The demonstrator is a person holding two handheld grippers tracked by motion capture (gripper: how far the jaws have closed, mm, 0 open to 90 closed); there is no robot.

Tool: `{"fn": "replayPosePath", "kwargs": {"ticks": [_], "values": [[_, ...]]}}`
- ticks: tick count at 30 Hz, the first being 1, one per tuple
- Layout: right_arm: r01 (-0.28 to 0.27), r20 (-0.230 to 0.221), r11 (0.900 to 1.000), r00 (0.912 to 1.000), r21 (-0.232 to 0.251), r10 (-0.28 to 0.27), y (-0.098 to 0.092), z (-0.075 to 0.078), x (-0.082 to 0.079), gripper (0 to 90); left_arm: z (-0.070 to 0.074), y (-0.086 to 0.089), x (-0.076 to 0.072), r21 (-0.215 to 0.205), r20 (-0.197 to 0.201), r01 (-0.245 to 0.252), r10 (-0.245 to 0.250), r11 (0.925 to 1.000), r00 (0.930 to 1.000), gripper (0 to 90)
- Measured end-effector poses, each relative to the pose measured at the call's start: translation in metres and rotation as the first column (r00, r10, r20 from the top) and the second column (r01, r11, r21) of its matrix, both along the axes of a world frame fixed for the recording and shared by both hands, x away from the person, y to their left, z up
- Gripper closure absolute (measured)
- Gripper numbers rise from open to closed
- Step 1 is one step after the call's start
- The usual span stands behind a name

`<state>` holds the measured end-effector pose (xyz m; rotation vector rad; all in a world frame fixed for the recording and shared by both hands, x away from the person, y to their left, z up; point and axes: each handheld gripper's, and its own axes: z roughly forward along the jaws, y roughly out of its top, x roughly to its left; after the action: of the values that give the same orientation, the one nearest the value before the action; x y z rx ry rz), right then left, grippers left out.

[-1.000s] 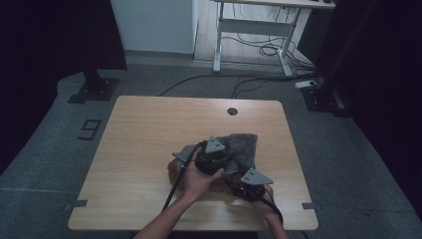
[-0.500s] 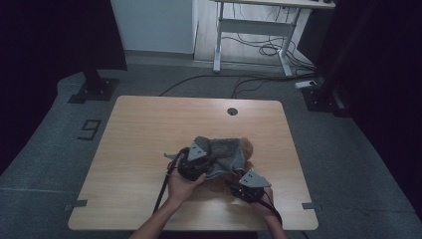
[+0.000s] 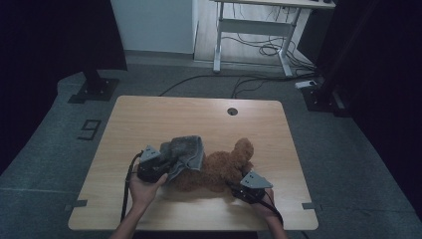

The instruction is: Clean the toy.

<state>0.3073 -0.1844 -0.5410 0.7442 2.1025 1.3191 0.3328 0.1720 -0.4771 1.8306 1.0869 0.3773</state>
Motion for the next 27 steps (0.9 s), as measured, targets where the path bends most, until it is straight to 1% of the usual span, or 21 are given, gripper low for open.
{"fn": "replayPosePath", "kwargs": {"ticks": [2,4,6,7,8,10,12,13,14,15,16,18,19,20,22,23,24,26,27], "values": [[0.000,-0.005,1.000,1.0000,0.001,0.000,-0.001,0.000,0.000,50.8,-0.005,0.006,0.002,0.013,-0.022,-0.013,0.013,0.9998,0.9997,84.4],[0.001,-0.009,1.000,1.0000,0.008,-0.001,-0.002,-0.001,0.001,50.8,-0.009,0.010,0.003,-0.003,-0.038,-0.014,0.014,0.9999,0.9992,84.3],[0.001,-0.010,1.000,0.9999,0.008,0.000,-0.002,-0.001,0.002,50.8,-0.006,0.009,0.001,-0.026,-0.031,-0.007,0.006,0.9996,0.9995,84.3],[0.002,-0.011,1.000,0.9999,0.009,-0.002,-0.002,-0.001,0.002,50.7,-0.002,0.007,0.000,-0.035,-0.019,0.001,-0.002,0.9994,0.9998,84.3],[0.004,-0.012,1.000,0.9999,0.009,-0.004,-0.002,-0.001,0.002,50.8,0.006,0.003,-0.002,-0.054,-0.001,0.018,-0.018,0.9984,0.9998,84.3],[0.008,-0.016,1.000,0.9998,0.012,-0.008,-0.002,-0.001,0.003,50.8,0.020,-0.006,-0.004,-0.072,0.028,0.049,-0.047,0.9962,0.9985,84.3],[0.011,-0.019,1.000,0.9998,0.014,-0.011,-0.002,-0.001,0.003,50.8,0.036,-0.020,-0.005,-0.091,0.055,0.090,-0.086,0.9918,0.9948,84.3],[0.015,-0.020,1.000,0.9997,0.016,-0.014,-0.001,0.000,0.003,50.8,0.043,-0.030,-0.006,-0.093,0.069,0.113,-0.107,0.9892,0.9919,84.3],[0.015,-0.021,1.000,0.9997,0.017,-0.014,-0.001,0.000,0.004,50.7,0.052,-0.043,-0.007,-0.089,0.088,0.140,-0.132,0.9861,0.9873,84.3],[0.015,-0.021,1.000,0.9997,0.019,-0.015,-0.001,-0.001,0.004,50.7,0.056,-0.051,-0.007,-0.079,0.099,0.158,-0.150,0.9843,0.9837,84.3],[0.017,-0.021,1.000,0.9997,0.020,-0.016,-0.001,-0.001,0.005,50.7,0.061,-0.063,-0.007,-0.070,0.107,0.179,-0.171,0.9814,0.9795,84.3],[0.017,-0.023,1.000,0.9996,0.021,-0.016,-0.001,-0.001,0.005,50.7,0.069,-0.090,-0.005,-0.043,0.109,0.220,-0.214,0.9745,0.9707,84.2],[0.017,-0.023,1.000,0.9996,0.022,-0.017,-0.001,-0.001,0.005,50.7,0.072,-0.106,-0.002,-0.018,0.111,0.239,-0.236,0.9709,0.9655,84.2],[0.017,-0.024,1.000,0.9996,0.023,-0.016,-0.001,-0.001,0.005,50.7,0.074,-0.120,0.000,0.004,0.104,0.250,-0.249,0.9684,0.9630,84.1],[0.018,-0.022,1.000,0.9996,0.026,-0.017,-0.001,-0.001,0.005,50.7,0.073,-0.141,0.006,0.041,0.085,0.264,-0.266,0.9638,0.9602,84.1],[0.019,-0.026,1.000,0.9995,0.023,-0.018,-0.001,-0.001,0.005,50.7,0.071,-0.152,0.010,0.063,0.073,0.262,-0.267,0.9629,0.9610,83.9],[0.019,-0.026,1.000,0.9995,0.025,-0.018,-0.001,-0.001,0.005,50.7,0.066,-0.164,0.015,0.095,0.061,0.253,-0.259,0.9629,0.9640,83.7],[0.019,-0.025,0.999,0.9995,0.027,-0.019,-0.001,-0.001,0.005,50.7,0.056,-0.176,0.023,0.114,0.032,0.240,-0.245,0.9639,0.9689,83.4],[0.020,-0.027,0.999,0.9994,0.027,-0.020,-0.001,-0.001,0.004,50.7,0.047,-0.182,0.027,0.155,0.014,0.230,-0.235,0.9608,0.9719,83.4]]}}
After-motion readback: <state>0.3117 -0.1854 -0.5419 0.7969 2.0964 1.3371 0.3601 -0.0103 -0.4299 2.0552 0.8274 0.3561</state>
